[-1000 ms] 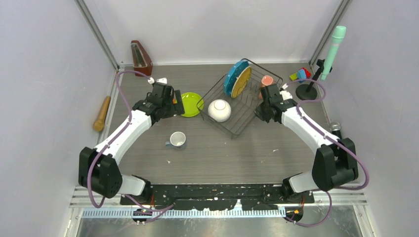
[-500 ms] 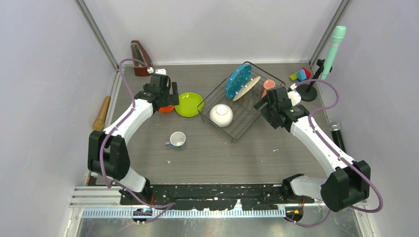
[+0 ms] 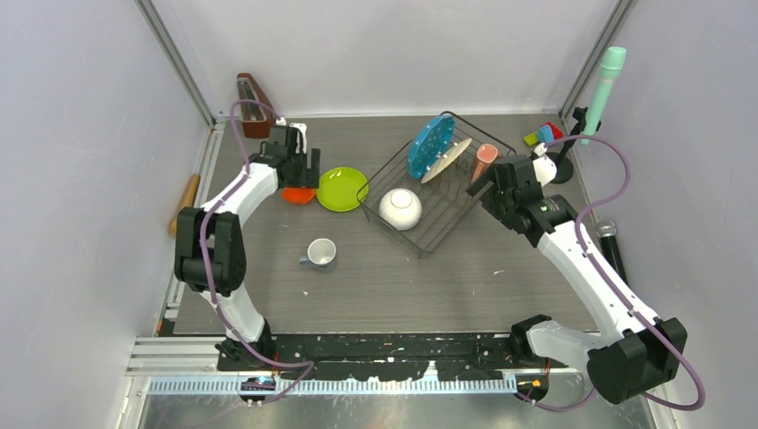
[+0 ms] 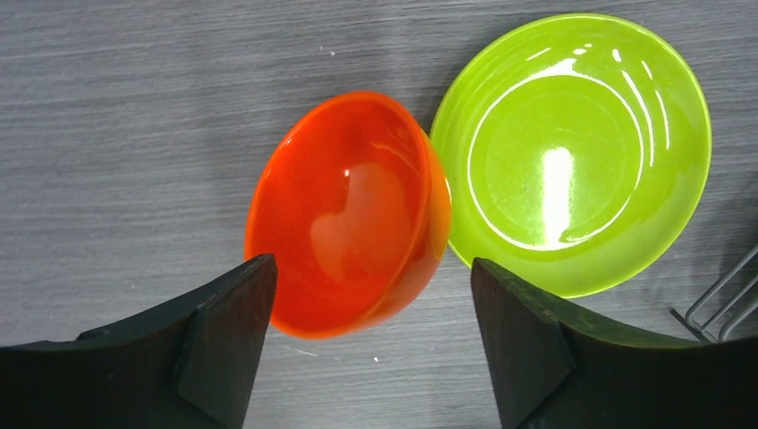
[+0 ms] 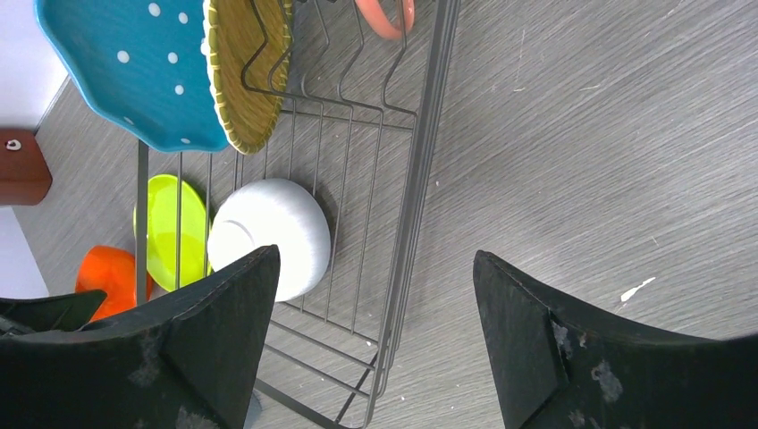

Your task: Load the mixed dishes into the dish rack

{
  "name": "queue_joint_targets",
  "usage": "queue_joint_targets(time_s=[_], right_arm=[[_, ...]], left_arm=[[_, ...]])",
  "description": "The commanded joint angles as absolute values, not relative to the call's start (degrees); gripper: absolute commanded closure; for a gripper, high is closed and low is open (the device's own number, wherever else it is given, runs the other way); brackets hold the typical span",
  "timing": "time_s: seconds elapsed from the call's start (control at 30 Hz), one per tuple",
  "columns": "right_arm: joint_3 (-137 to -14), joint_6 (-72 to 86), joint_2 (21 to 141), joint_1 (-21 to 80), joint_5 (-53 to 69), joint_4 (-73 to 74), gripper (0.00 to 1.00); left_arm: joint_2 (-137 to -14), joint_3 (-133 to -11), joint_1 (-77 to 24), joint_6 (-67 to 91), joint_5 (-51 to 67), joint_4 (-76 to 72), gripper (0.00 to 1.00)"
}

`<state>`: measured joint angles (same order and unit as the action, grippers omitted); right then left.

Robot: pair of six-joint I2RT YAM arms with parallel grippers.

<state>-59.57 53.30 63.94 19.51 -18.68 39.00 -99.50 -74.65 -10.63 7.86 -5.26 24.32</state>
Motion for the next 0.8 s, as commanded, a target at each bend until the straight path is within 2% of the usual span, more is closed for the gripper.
queue_joint_targets(time_s=[0.0, 0.23, 0.27, 0.3, 0.4, 0.67, 0.77], right_arm=[[-61.1, 52.29, 62.82, 19.64, -20.21, 38.32, 0.15], [-61.61, 52.29, 63.47, 19.6, -19.18, 38.36, 0.15], [-61.7, 52.25, 63.51, 19.6, -19.08, 38.39, 0.15], [-61.81, 52.15, 63.58, 19.6, -18.79, 38.38, 0.15], [-61.94, 51.91, 63.48, 19.61, -18.31, 38.31, 0.15], [-62.61, 46.47, 63.77, 19.6, -11.84, 33.87, 0.14], [-63.26, 41.41, 64.23, 19.6, -3.55, 30.04, 0.14]], left_arm=[[-102.0, -79.38, -8.94, 6.06, 2.41, 27.12, 0.24], [-105.42, -82.57, -8.06, 6.85, 6.64, 31.6, 0.44], [-105.71, -82.73, -7.96, 6.85, 7.42, 31.71, 0.5], [-106.29, -83.25, -7.85, 6.73, 8.07, 32.41, 0.58], [-107.79, -85.81, -7.61, 6.55, 8.48, 35.86, 0.98], [-97.77, -85.43, -7.56, 10.14, 6.61, 34.81, 1.0], [-92.6, -84.28, -7.56, 12.91, 9.32, 33.02, 1.0]])
